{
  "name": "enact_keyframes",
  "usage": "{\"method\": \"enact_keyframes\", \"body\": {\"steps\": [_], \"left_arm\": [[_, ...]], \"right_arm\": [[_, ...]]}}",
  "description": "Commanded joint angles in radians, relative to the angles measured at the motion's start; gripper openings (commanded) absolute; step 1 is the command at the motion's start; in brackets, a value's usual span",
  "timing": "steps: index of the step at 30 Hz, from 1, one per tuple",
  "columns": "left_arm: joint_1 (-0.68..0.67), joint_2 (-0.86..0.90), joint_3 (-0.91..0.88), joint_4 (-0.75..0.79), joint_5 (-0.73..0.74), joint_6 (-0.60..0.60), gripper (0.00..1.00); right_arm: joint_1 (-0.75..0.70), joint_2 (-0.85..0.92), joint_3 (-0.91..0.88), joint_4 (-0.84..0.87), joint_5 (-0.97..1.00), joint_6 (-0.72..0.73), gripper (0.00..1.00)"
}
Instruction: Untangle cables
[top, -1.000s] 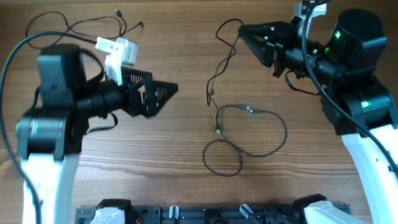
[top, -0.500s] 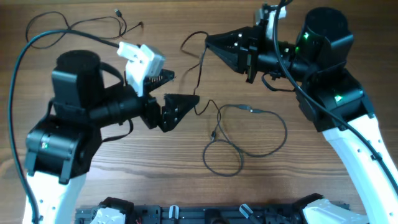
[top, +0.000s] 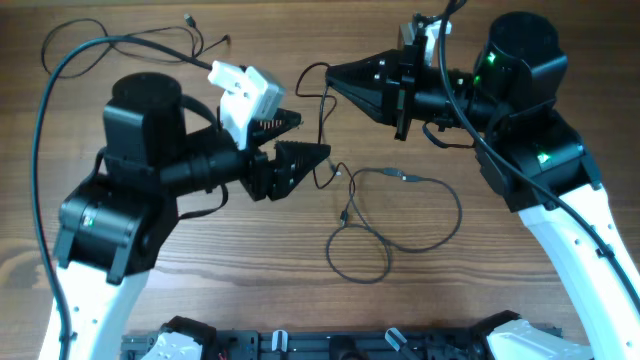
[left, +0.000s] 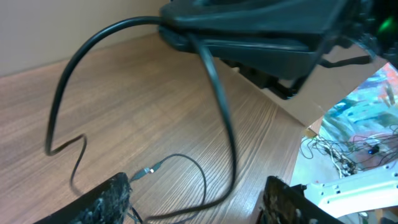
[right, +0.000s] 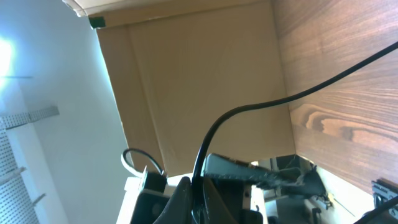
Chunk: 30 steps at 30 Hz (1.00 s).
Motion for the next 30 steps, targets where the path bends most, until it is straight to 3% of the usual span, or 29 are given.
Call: {"method": "enact_keyframes", "body": {"steps": [1, 5, 10, 17, 21, 30], "left_arm": [[-0.016, 0.051, 0.008, 0.000, -0.005, -0.040, 0.67], [-0.051, 0.075, 0.008, 0.004, -0.006, -0.039, 0.66], [-0.060, 0.084, 0.008, 0.011, -0.006, -0.040, 0.49], [-0.060, 0.084, 0.008, 0.007, -0.006, -0.040, 0.49], [-0.060, 0.084, 0.008, 0.007, -0.006, -0.040, 0.43], [-0.060, 0.084, 0.008, 0.008, -0.006, -0.040, 0.08]], "right_arm": [[0.004, 0.003, 0.014, 0.013, -0.027, 0.027, 0.04], [0.004, 0.003, 0.014, 0.016, -0.028, 0.043, 0.04], [0.004, 0.003, 0.014, 0.020, -0.035, 0.043, 0.04], [-0.008, 0.003, 0.014, 0.032, 0.000, 0.047, 0.04], [-0.026, 0.003, 0.014, 0.040, -0.006, 0.058, 0.04], [-0.026, 0.003, 0.014, 0.051, -0.018, 0.061, 0.04]]}}
